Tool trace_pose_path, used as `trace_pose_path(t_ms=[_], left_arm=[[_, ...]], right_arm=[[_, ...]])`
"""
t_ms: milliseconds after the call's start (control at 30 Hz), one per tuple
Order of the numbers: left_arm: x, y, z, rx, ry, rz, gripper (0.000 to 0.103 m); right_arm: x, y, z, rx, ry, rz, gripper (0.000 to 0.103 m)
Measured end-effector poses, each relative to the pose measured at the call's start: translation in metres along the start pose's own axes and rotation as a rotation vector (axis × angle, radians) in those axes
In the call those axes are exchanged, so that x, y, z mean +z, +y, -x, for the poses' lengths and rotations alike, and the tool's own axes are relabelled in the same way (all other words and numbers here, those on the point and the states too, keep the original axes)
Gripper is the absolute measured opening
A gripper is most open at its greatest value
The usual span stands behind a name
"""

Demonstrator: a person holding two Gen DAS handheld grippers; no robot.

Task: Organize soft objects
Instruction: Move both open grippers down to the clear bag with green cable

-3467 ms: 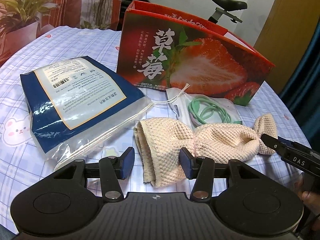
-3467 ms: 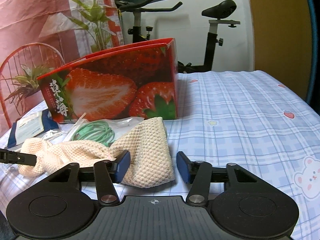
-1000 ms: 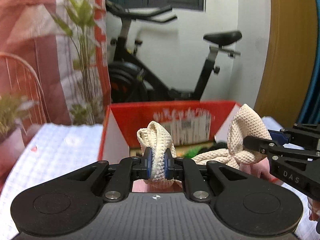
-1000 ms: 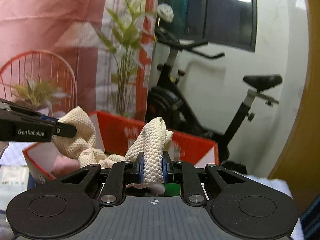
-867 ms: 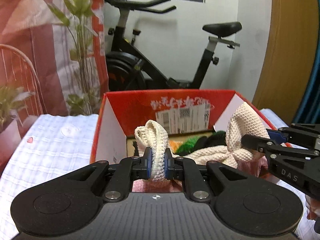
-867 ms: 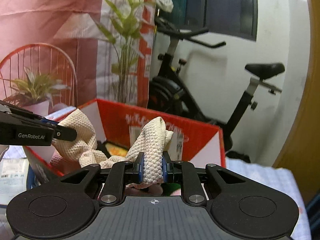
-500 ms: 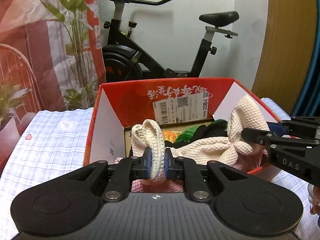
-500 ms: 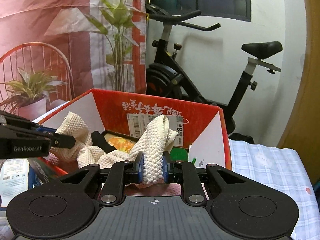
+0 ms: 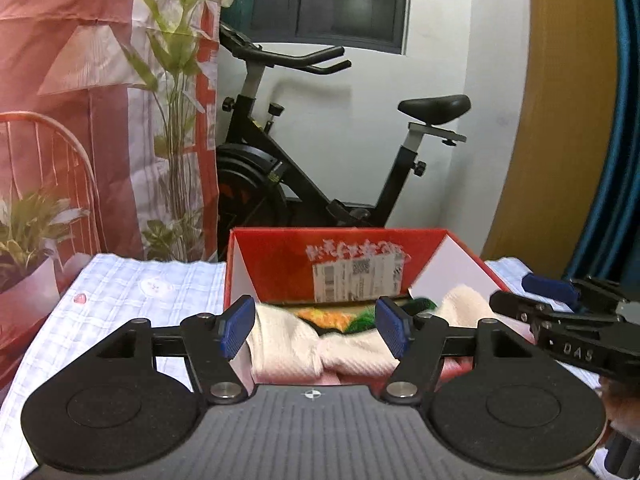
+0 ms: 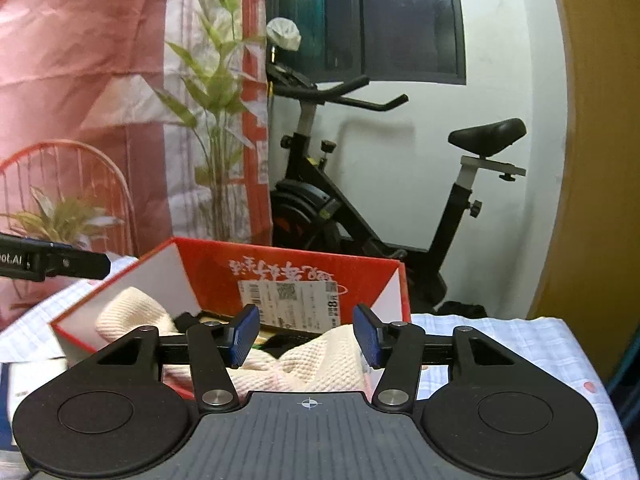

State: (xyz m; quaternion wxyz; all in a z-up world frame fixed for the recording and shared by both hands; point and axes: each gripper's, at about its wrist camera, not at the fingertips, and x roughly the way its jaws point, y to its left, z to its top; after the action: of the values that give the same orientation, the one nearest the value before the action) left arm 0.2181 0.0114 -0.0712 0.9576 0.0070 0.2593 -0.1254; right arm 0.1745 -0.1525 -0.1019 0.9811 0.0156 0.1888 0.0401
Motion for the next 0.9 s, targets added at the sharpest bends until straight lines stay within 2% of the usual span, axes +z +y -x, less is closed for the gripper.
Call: trace_pose_path(t_ms=[300,433,600,733,900], left_arm=[[-0.047,-0.010,0.031,-0.097,0.059,0.002,0.068],[-0.072,-0.013,0.030,-0.124,0.109,0.003,0.068],[-0.099,-0.014,0.010,-0.138,0.196,0.025,0.067],[-0.117,-0.011,-0.011,-0.174,0.277,0.047,0.052],[-0.132,-0.007,-0.029,-0.187,0.324,0.080,0.051]], right_arm=[[-0.027,0.005,0.050,0.046,-0.025,-0.003,0.051],[-0.048,0.005,0.063,0.051,-0.007,0.006,0.051],[-0.079,0.008,0.054,0.052,0.082,-0.007,0.051],[-0.108,0.015,0.041,0.043,0.165,-0.036,0.051],[-0.132,0.024,0.029,0.054,0.233,-0.074,0.051]])
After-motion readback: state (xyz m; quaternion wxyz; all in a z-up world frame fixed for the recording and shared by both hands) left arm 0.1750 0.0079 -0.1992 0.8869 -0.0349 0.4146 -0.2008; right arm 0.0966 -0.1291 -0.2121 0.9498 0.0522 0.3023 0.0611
